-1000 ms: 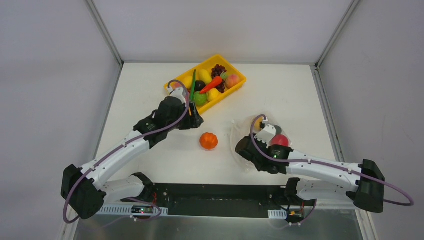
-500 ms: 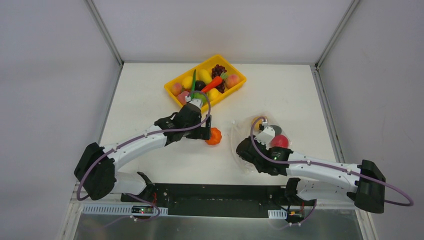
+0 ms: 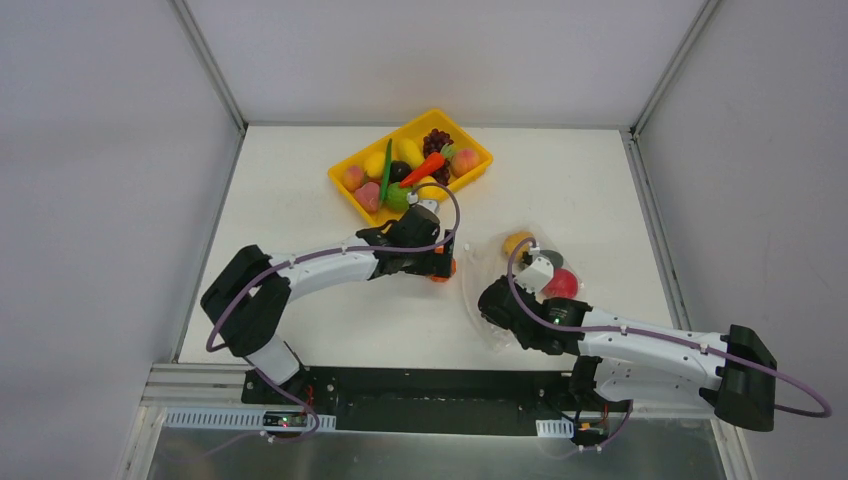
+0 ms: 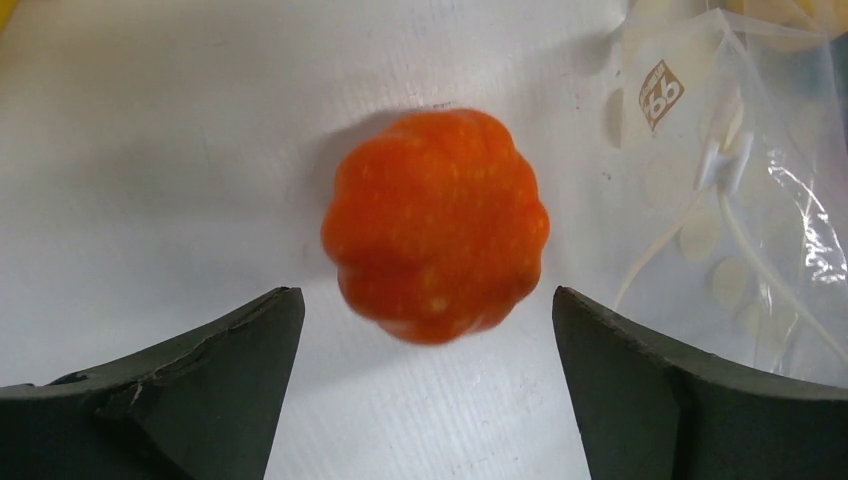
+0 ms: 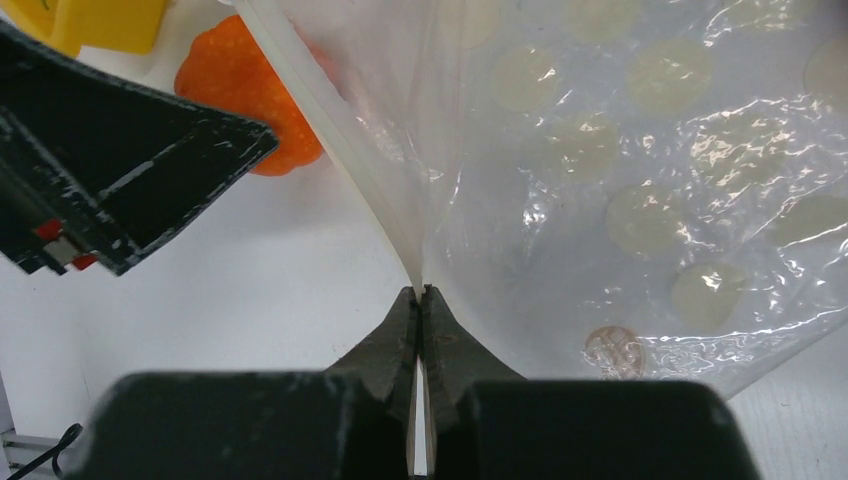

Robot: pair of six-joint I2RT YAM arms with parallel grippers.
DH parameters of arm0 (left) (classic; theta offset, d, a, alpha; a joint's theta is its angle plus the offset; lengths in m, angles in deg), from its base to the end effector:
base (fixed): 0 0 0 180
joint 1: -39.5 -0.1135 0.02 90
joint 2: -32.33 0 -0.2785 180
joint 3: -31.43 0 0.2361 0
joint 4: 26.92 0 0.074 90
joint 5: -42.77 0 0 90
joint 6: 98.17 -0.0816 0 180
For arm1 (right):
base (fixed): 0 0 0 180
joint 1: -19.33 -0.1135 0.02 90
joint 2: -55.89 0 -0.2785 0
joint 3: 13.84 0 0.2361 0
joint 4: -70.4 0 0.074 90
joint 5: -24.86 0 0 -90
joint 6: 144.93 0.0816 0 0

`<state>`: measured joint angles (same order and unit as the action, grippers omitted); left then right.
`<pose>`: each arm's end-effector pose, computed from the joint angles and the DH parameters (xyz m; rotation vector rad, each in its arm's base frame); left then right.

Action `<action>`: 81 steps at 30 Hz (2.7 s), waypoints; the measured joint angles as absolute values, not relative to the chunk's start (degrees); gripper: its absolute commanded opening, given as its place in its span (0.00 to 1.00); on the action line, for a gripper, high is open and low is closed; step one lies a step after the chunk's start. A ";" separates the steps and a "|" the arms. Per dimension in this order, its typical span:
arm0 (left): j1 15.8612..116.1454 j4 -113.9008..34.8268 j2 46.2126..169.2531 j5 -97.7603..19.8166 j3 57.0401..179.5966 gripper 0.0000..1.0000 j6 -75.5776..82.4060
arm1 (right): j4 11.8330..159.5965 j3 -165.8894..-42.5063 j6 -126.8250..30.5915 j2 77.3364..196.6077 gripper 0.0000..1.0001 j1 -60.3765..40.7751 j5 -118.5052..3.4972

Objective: Open the zip-top bag and remove the fake food

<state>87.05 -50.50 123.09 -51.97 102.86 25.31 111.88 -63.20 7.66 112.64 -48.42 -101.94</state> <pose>0.2481 -0.2613 0.2081 0.2508 2.3852 -0.6034 0.1184 0.1602 0.2111 0.1784 2.2493 0.4496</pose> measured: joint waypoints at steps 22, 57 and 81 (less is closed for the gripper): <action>86.20 -49.32 123.70 -53.80 104.28 0.33 27.23 | 110.86 -62.37 7.92 112.51 0.00 -48.42 -101.26; 69.76 -59.71 137.82 -66.17 124.17 0.99 8.81 | 110.81 -61.64 7.90 110.92 0.00 -48.42 -100.67; 77.04 -58.09 101.14 -46.74 97.90 0.85 24.15 | 112.21 -66.72 3.85 111.66 0.00 -48.38 -100.59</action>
